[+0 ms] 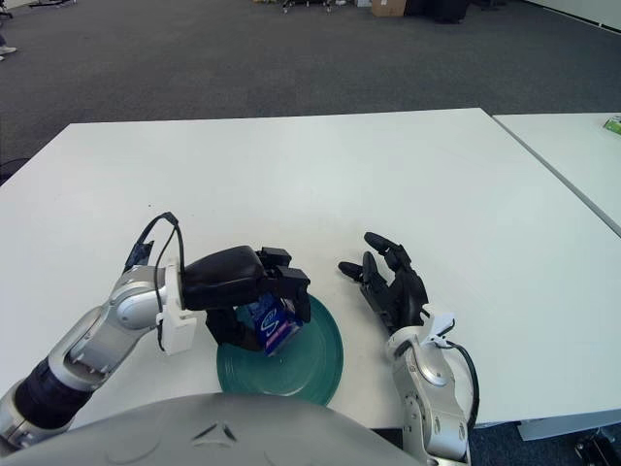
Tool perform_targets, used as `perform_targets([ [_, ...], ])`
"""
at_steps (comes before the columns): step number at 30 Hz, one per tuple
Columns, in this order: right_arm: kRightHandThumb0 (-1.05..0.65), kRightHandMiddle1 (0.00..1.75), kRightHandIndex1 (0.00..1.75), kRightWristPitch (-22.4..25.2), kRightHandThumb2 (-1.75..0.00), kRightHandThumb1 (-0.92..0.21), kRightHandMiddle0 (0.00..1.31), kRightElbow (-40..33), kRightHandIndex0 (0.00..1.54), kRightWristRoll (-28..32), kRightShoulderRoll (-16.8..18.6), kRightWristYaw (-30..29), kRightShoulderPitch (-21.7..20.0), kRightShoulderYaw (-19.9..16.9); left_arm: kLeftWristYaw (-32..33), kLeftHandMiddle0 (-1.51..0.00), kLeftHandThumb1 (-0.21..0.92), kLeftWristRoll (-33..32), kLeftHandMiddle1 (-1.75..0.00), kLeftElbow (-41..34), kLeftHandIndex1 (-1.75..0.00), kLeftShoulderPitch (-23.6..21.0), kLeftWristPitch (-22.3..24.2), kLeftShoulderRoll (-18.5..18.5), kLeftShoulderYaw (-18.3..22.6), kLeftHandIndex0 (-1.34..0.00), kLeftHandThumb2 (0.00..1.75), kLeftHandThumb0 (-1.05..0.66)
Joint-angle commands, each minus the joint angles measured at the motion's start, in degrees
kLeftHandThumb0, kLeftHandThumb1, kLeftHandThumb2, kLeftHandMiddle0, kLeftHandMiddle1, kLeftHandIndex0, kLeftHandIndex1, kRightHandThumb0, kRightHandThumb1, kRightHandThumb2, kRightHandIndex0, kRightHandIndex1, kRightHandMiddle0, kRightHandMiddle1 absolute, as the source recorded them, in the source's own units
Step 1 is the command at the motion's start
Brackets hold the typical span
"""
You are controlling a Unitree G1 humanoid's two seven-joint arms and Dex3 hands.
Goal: Put the gum into the plate.
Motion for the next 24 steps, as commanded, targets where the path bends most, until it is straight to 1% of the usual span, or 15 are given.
perform_targets([
  [1,-0.53,0.91,0.69,4.75,-0.59,-0.92,0.16,2.89,0.52,-0.93,0.34,-1.51,3.48,0.42,-1.45,-0.75,0.50,-0.21,-1.34,0.84,-1.24,-0.94,-1.64,1.35,-0.40,-0.63,0.79,0.00],
  [7,-0.54,0.91,0.71,4.35,-0.58,-0.92,0.16,3.19,0.54,-1.15,-0.05,-1.45,3.56,0.71,-2.36,-0.74,0.53,0.27,-1.33,1.85,-1.24,-0.51,-3.36,2.32,-1.14,-0.62,0.76,0.00],
  [18,-0.56,0.91,0.73,3.34,-0.58,-0.92,0.14,3.46,0.57,-1.71,-0.11,-1.35,3.92,1.10,-4.58,-0.73,0.56,0.84,-1.34,1.84,-1.24,0.10,-0.64,2.44,-2.04,-0.60,0.73,0.00],
  [21,-0.56,0.90,0.72,3.20,-0.59,-0.92,0.13,3.54,0.56,-1.76,-0.06,-1.27,3.99,1.14,-3.99,-0.68,0.62,2.04,-1.35,2.01,-1.27,0.36,-0.80,2.02,-2.30,-0.56,0.64,0.00],
  [22,-0.57,0.90,0.72,3.21,-0.60,-0.92,0.12,3.52,0.56,-1.80,0.01,-1.31,4.00,1.20,-3.65,-0.65,0.68,2.51,-1.34,2.04,-1.28,0.61,-0.97,1.80,-2.46,-0.54,0.56,-0.01],
  [23,-0.57,0.90,0.72,3.23,-0.60,-0.92,0.12,3.51,0.55,-1.82,0.06,-1.35,4.01,1.24,-3.43,-0.62,0.77,2.84,-1.32,2.05,-1.33,0.79,-1.08,1.64,-2.56,-0.50,0.43,-0.01],
  [24,-0.58,0.90,0.71,3.26,-0.61,-0.92,0.12,3.49,0.55,-1.84,0.10,-1.38,4.01,1.27,-3.21,-0.61,0.80,3.16,-1.31,2.03,-1.34,0.99,-1.20,1.46,-2.68,-0.48,0.39,-0.01],
])
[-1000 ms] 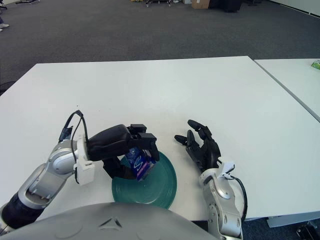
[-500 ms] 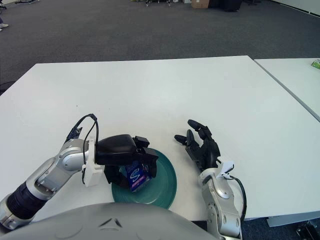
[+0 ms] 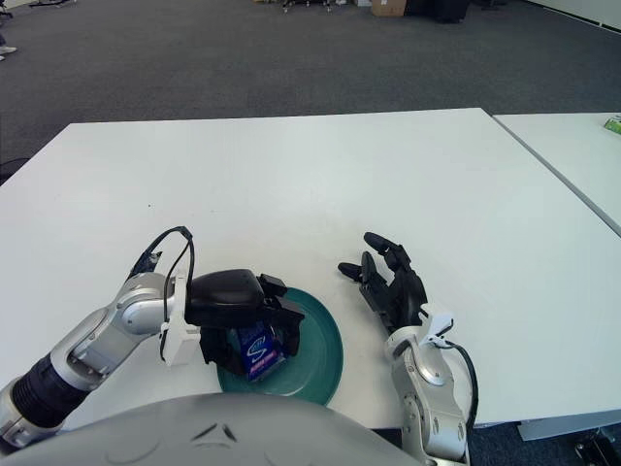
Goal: Put the gum into the plate.
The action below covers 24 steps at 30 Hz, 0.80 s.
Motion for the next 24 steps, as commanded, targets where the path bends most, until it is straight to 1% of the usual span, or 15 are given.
perform_targets([
  [1,-0.58,0.90,0.71,3.34,-0.61,-0.92,0.12,3.48,0.55,-1.10,0.15,-0.86,3.91,0.44,1.09,-0.58,0.84,1.51,-1.29,0.32,-1.39,0.47,-0.09,-0.38,-0.41,-0.45,0.33,-0.01],
  [2,-0.58,0.90,0.71,3.41,-0.61,-0.92,0.11,3.46,0.55,-1.05,0.26,-0.91,3.92,0.47,1.37,-0.57,0.87,1.58,-1.28,0.26,-1.42,0.77,-0.18,-0.51,-0.38,-0.43,0.30,-0.01],
  [4,-0.59,0.91,0.71,3.59,-0.61,-0.92,0.11,3.46,0.55,-0.94,0.50,-1.02,3.87,0.52,1.89,-0.54,0.89,1.63,-1.28,0.21,-1.48,1.31,-0.38,-0.71,-0.26,-0.38,0.29,-0.01],
  [5,-0.59,0.91,0.71,3.68,-0.61,-0.92,0.11,3.48,0.54,-0.89,0.61,-1.08,3.83,0.54,2.10,-0.51,0.90,1.66,-1.21,0.22,-1.49,1.53,-0.48,-0.79,-0.19,-0.38,0.30,-0.08],
  [6,-0.59,0.91,0.70,3.79,-0.61,-0.92,0.11,3.44,0.54,-0.83,0.74,-1.15,3.80,0.60,2.31,-0.49,0.91,1.74,-1.06,0.23,-1.50,1.71,-0.62,-0.85,-0.12,-0.39,0.30,-0.18],
  [7,-0.60,0.91,0.70,3.87,-0.61,-0.92,0.11,3.42,0.54,-0.78,0.82,-1.20,3.79,0.64,2.44,-0.47,0.91,1.81,-0.95,0.24,-1.51,1.84,-0.73,-0.91,-0.07,-0.39,0.31,-0.24],
  [8,-0.60,0.91,0.70,4.02,-0.61,-0.92,0.11,3.41,0.54,-0.67,0.96,-1.27,3.70,0.69,2.69,-0.46,0.92,1.85,-0.88,0.29,-1.52,2.04,-0.91,-0.97,0.03,-0.39,0.31,-0.29],
  [9,-0.60,0.91,0.70,4.12,-0.60,-0.92,0.11,3.41,0.54,-0.58,1.05,-1.32,3.64,0.72,2.88,-0.46,0.90,1.87,-0.83,0.32,-1.44,2.19,-1.04,-1.01,0.09,-0.35,0.31,-0.34],
  [10,-0.60,0.91,0.70,4.32,-0.60,-0.92,0.11,3.40,0.54,-0.37,1.16,-1.33,3.58,0.71,3.13,-0.47,0.86,1.86,-0.75,0.29,-1.31,2.44,-1.12,-1.07,0.15,-0.30,0.31,-0.42],
  [11,-0.60,0.91,0.70,4.54,-0.59,-0.92,0.11,3.39,0.54,-0.08,1.25,-1.29,3.51,0.68,3.36,-0.47,0.84,1.80,-0.67,0.23,-1.23,2.75,-1.15,-1.15,0.17,-0.26,0.31,-0.48],
  [13,-0.60,0.91,0.69,4.76,-0.59,-0.92,0.11,3.38,0.54,0.22,1.33,-1.23,3.45,0.63,3.59,-0.48,0.84,1.74,-0.57,0.17,-1.15,3.07,-1.17,-1.23,0.17,-0.21,0.32,-0.54],
  [15,-0.59,0.91,0.69,4.87,-0.58,-0.92,0.11,3.45,0.53,0.50,1.42,-1.16,3.29,0.64,3.77,-0.49,0.84,1.54,-0.51,0.24,-1.11,3.29,-1.15,-1.37,0.12,-0.19,0.32,-0.57],
  [18,-0.59,0.91,0.69,4.91,-0.58,-0.92,0.10,3.51,0.53,0.92,1.52,-1.04,3.05,0.77,3.96,-0.50,0.88,1.25,-0.40,0.34,-1.07,3.61,-1.03,-1.65,0.13,-0.16,0.28,-0.63],
  [21,-0.59,0.91,0.69,4.79,-0.57,-0.92,0.10,3.38,0.53,1.26,1.56,-0.88,3.00,0.95,4.03,-0.49,0.91,1.16,-0.36,0.22,-1.06,3.94,-0.85,-1.81,0.19,-0.14,0.27,-0.66],
  [24,-0.58,0.91,0.69,4.40,-0.57,-0.92,0.10,3.46,0.53,1.54,1.47,-0.46,2.81,1.09,4.04,-0.46,0.92,0.96,-0.31,0.19,-1.03,4.07,-0.61,-1.87,0.31,-0.10,0.30,-0.71],
])
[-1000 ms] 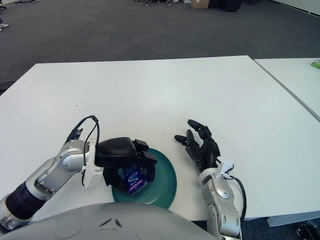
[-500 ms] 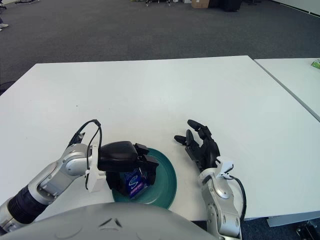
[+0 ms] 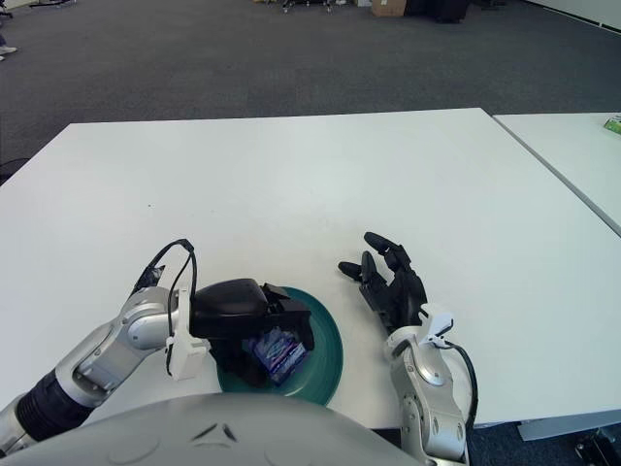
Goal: Put the gum into the plate.
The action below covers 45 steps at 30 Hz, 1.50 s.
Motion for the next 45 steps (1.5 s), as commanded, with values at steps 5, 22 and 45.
perform_targets([
  [5,-0.56,0.91,0.69,4.08,-0.57,-0.92,0.10,3.31,0.52,0.51,0.42,0.52,2.79,1.24,0.07,-0.35,0.92,-1.18,-0.17,-0.26,-0.94,0.25,0.70,0.62,1.28,-0.02,0.40,-0.83],
  [22,-0.58,0.89,0.55,3.81,-0.65,-0.92,0.09,2.13,0.44,2.76,0.48,2.22,3.47,1.67,-5.08,0.00,0.92,-16.66,0.00,1.34,-0.01,-4.35,8.73,4.37,12.43,0.00,0.54,-1.05],
  [45,-0.65,0.91,0.63,3.71,-0.58,-0.92,0.14,2.98,0.48,2.59,-0.47,2.56,3.43,1.31,34.73,0.00,0.92,-30.02,0.00,-4.57,0.00,23.09,19.01,-28.37,29.49,0.00,0.73,-1.05],
])
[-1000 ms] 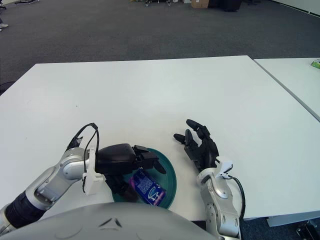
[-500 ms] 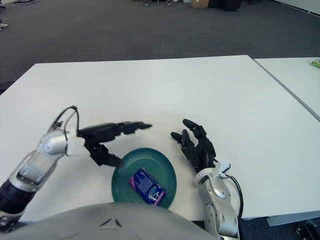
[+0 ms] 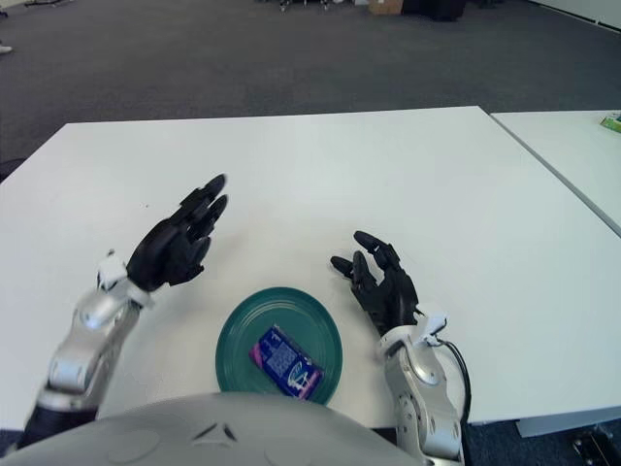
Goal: Put the gum into the plate.
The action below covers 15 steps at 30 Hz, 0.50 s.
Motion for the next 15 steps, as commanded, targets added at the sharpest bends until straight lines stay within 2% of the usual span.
perform_targets([
  [1,-0.66,0.91,0.63,3.40,-0.58,-0.92,0.14,2.86,0.48,-0.49,-0.46,-0.24,3.35,0.42,8.29,0.00,0.92,3.12,0.00,-3.65,0.00,5.34,0.87,-5.14,-0.41,0.00,0.74,-1.05],
  [5,-0.66,0.91,0.64,3.05,-0.59,-0.92,0.13,2.58,0.49,-0.78,-0.64,0.05,3.72,0.50,9.93,0.00,0.92,5.83,0.00,-2.94,0.00,8.74,-0.04,-5.52,-1.89,0.00,0.80,-1.05],
  [7,-0.65,0.91,0.64,2.95,-0.60,-0.92,0.13,2.48,0.49,-1.02,-0.73,0.15,3.86,0.68,10.31,0.00,0.92,8.75,0.00,0.75,0.00,9.92,-3.43,-4.18,-1.40,0.00,0.84,-1.05],
  [11,-0.66,0.90,0.63,2.21,-0.61,-0.92,0.12,2.59,0.48,-1.91,-1.11,0.76,4.16,1.25,14.42,0.00,0.92,19.82,0.00,10.75,0.00,11.32,-15.54,-1.12,-2.54,-0.01,0.98,-1.05],
  [15,-0.68,0.88,0.58,1.18,-0.61,-0.92,0.09,2.95,0.48,-3.07,-1.57,1.55,4.29,1.70,17.38,0.00,0.92,25.45,0.00,12.10,-0.01,12.10,-18.98,-1.06,-4.37,-0.02,1.09,-1.05],
])
